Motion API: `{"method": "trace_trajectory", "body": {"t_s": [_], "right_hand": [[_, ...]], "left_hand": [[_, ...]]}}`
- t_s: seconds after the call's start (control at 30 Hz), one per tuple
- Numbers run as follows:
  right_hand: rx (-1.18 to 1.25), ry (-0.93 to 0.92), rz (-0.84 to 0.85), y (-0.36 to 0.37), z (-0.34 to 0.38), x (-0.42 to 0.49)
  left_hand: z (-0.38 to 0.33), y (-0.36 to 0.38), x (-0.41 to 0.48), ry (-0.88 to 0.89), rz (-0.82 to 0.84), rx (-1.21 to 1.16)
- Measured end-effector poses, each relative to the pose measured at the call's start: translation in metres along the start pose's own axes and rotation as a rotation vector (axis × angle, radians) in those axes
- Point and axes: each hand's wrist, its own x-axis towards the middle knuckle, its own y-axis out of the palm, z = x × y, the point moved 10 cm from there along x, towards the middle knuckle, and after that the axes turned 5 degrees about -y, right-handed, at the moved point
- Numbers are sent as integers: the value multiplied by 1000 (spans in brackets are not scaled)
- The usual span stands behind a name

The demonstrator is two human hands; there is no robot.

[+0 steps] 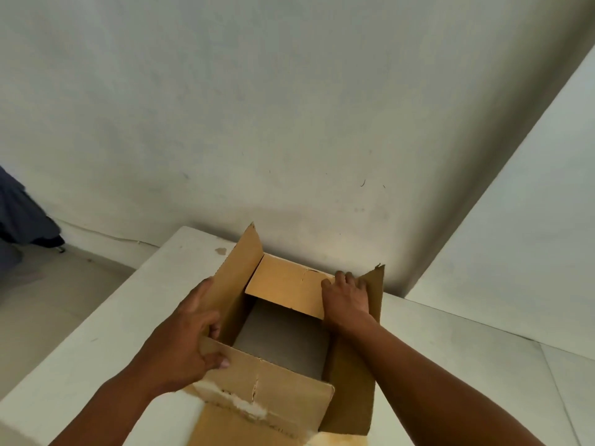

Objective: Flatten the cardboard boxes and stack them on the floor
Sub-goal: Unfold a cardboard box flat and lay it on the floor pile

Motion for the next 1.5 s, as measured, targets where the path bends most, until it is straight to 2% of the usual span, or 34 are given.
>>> {"method": "trace_trajectory", "body": {"t_s": [0.13, 0.27, 0.37, 0.6, 0.7, 0.8, 0.9, 1.0, 1.07, 1.2, 1.4, 1.5], "right_hand": [[-19, -25, -22, -19, -13, 3], [-64, -99, 104, 2, -11, 2], [-115, -77, 186, 30, -2, -1], [-163, -95, 65, 10, 0, -3], [-134, -101, 79, 1, -5, -3], [-89, -108, -14, -24, -10, -2], [-44, -20, -96, -56, -39, 1], [123, 176, -129, -72, -93, 9], [307, 211, -96, -66, -117, 15], [1100, 339, -16, -32, -126, 11], [1450, 291, -2, -9, -119, 22], [1550, 312, -29, -3, -123, 22]], "left_hand": [[-4, -3, -2, 18, -2, -17], [-10, 2, -5, 30, 20, -30], [-15, 8, -8, 39, 34, 1], [-17, 11, -12, 5, 90, -33], [-20, 12, -15, 41, 78, 41], [-23, 12, -20, 69, 73, 106], [-24, 11, -20, 67, 68, 96], [-26, 8, -21, 64, 51, 46], [-29, 7, -21, 63, 36, 31], [-33, 7, -15, 27, 55, 45], [-33, 17, -5, -74, 189, 134], [-28, 18, -5, -103, 204, 121]]}}
